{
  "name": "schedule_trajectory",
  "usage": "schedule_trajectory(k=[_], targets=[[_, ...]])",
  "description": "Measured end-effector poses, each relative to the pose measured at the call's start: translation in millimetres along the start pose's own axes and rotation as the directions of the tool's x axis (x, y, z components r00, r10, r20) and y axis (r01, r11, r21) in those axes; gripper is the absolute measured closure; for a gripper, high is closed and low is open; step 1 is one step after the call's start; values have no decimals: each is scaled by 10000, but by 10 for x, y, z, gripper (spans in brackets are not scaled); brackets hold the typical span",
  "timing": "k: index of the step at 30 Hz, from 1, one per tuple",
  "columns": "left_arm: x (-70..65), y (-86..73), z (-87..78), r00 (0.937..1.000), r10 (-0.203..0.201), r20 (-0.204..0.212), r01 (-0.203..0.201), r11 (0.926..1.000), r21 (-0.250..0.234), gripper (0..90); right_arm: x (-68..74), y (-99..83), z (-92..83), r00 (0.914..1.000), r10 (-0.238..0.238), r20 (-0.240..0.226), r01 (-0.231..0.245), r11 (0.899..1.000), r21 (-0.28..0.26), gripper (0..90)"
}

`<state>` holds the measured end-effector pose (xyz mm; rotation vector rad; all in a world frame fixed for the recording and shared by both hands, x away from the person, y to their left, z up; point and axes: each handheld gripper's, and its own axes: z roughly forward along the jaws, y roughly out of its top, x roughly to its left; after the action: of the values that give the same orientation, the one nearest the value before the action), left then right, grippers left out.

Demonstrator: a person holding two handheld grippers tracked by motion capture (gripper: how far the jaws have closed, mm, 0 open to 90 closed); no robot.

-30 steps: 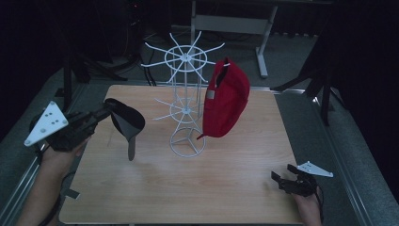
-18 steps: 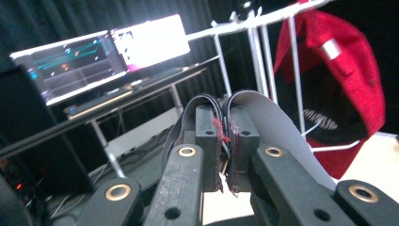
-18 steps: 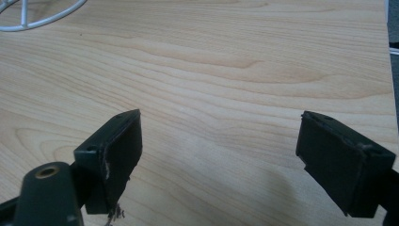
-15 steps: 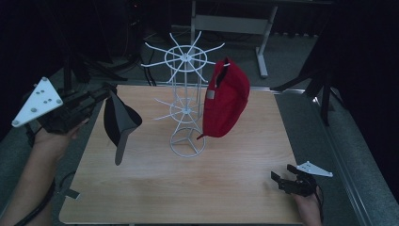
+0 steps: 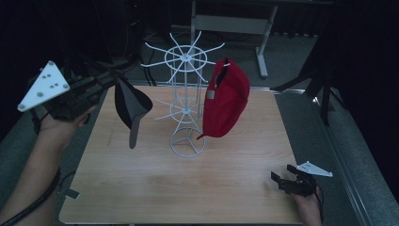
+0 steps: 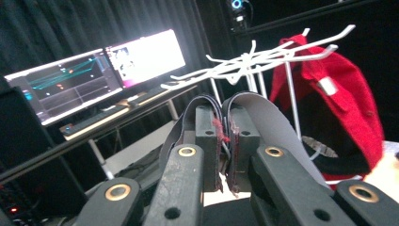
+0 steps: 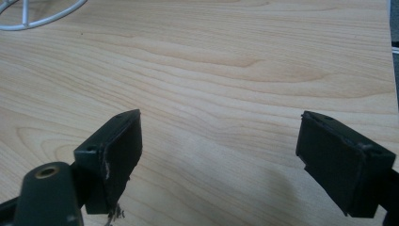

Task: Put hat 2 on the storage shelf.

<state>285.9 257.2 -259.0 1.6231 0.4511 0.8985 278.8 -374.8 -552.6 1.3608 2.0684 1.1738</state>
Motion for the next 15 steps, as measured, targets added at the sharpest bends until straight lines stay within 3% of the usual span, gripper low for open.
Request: schedule_trajectory(k=[6, 15], targets=[[-7, 130, 109, 9996, 272, -53, -272, 9996, -20, 860, -5, -2, -1, 10000, 38, 18, -38, 10000, 30, 147], [-25, 315, 275, 9993, 259, 282, -250, 9992, -301, 860, -14, -5, -3, 10000, 49, 22, -49, 10000, 36, 147]])
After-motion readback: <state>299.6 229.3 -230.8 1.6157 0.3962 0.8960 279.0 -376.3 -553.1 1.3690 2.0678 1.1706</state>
